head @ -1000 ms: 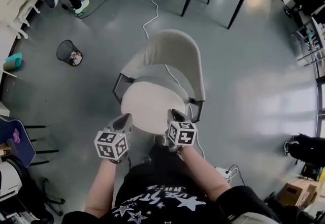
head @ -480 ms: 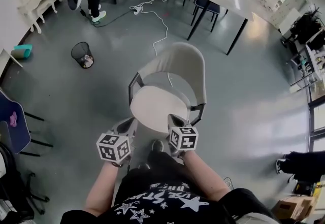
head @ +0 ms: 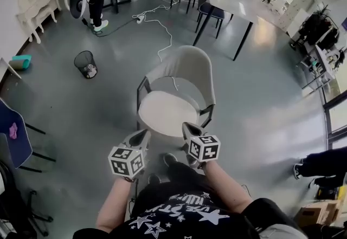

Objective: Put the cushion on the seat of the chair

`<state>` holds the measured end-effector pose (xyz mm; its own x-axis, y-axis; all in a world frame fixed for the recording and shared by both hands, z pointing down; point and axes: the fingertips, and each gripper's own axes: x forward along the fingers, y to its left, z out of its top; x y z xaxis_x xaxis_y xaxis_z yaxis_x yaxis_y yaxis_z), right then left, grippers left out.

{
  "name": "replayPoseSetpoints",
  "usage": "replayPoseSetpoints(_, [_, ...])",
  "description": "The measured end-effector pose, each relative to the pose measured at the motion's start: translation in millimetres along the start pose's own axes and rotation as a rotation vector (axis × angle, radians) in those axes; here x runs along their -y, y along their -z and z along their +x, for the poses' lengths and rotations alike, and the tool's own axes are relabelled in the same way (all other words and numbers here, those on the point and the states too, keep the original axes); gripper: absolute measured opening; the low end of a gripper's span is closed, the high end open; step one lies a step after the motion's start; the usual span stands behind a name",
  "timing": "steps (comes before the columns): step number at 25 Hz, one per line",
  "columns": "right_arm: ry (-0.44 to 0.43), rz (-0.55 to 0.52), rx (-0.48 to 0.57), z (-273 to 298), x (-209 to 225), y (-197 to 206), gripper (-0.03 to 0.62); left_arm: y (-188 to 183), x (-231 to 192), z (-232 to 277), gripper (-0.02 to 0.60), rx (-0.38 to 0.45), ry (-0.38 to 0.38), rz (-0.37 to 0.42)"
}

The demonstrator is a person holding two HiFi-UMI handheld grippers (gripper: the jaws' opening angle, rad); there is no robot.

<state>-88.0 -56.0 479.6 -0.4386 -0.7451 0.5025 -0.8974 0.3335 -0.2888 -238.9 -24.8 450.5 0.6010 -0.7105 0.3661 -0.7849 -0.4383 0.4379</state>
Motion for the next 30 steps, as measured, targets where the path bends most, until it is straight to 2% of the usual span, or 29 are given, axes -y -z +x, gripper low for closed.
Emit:
replayPoseSetpoints(5, [-0.023,-0.01,0.005,-14,7,3,0.003,9,20,4,0.009,-0.008,-0.001,0.015])
replayPoseSetpoints(9, [-0.058,0.016,0.003,-23,21,3,0.003,12,38,9,0.009,0.01,-0.036,0.001])
replayPoseSetpoints(14, [-0.097,-0.068,-0.022,-39,40,1,0.003,15,66,19,0.009,0.034,-0.081,-0.013])
replayPoseSetpoints(21, [-0.166,-0.089,-0.06,-62,62,23,0.003,43,98,19,0.009,0.037,-0.146,-0.034])
replayPoseSetpoints(30, [-0.212,-0.106,-0.041,-110,91,36,0.003,64,156,9,0.009,0.081,-0.209,-0.027])
